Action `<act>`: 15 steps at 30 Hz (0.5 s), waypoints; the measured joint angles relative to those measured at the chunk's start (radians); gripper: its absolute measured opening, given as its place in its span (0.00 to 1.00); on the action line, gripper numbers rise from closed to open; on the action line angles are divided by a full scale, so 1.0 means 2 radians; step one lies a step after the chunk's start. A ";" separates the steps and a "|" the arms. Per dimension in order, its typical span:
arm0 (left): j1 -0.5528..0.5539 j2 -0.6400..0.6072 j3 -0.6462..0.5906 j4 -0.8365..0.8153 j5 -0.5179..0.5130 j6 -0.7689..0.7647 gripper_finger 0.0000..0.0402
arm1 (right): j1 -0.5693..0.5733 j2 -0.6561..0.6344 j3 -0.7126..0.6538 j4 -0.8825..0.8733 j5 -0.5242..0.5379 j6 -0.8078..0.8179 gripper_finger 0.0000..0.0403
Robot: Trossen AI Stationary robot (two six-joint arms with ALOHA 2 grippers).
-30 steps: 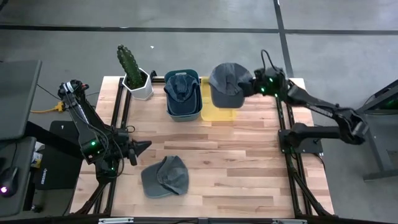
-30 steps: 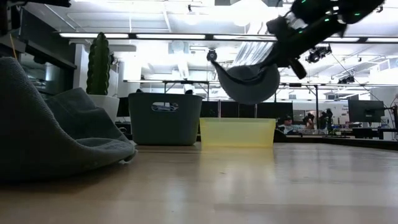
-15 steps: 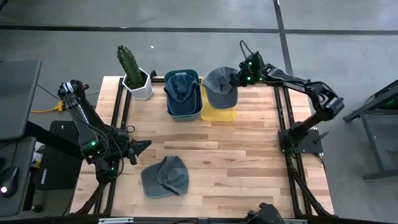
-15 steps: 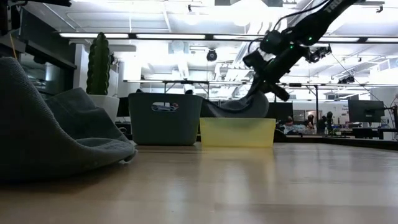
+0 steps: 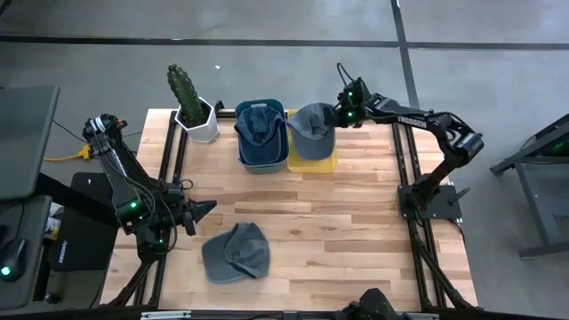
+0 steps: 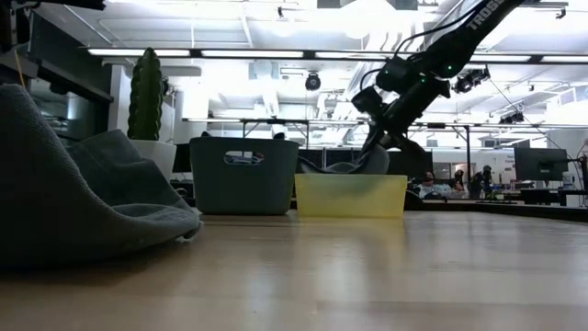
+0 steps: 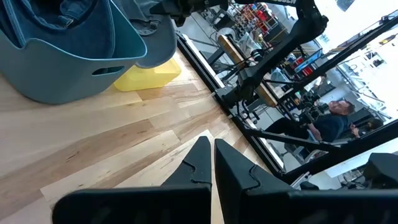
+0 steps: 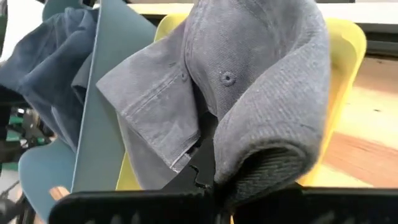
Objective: Pick & Place hat
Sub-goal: Put the top gray cap into the yellow bin
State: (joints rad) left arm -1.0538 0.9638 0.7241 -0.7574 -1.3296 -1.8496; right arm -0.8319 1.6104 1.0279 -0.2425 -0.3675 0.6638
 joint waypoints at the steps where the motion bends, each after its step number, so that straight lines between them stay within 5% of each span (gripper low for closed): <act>1: 0.000 0.000 0.000 0.000 0.000 0.000 0.00 | 0.000 0.000 0.000 -0.001 0.005 0.008 0.02; 15: 0.000 0.000 0.000 0.000 0.000 0.000 0.00 | 0.022 0.000 0.000 -0.008 0.020 0.046 0.10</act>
State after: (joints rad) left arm -1.0538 0.9638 0.7238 -0.7570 -1.3289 -1.8496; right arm -0.7873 1.6104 1.0279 -0.2578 -0.3268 0.7553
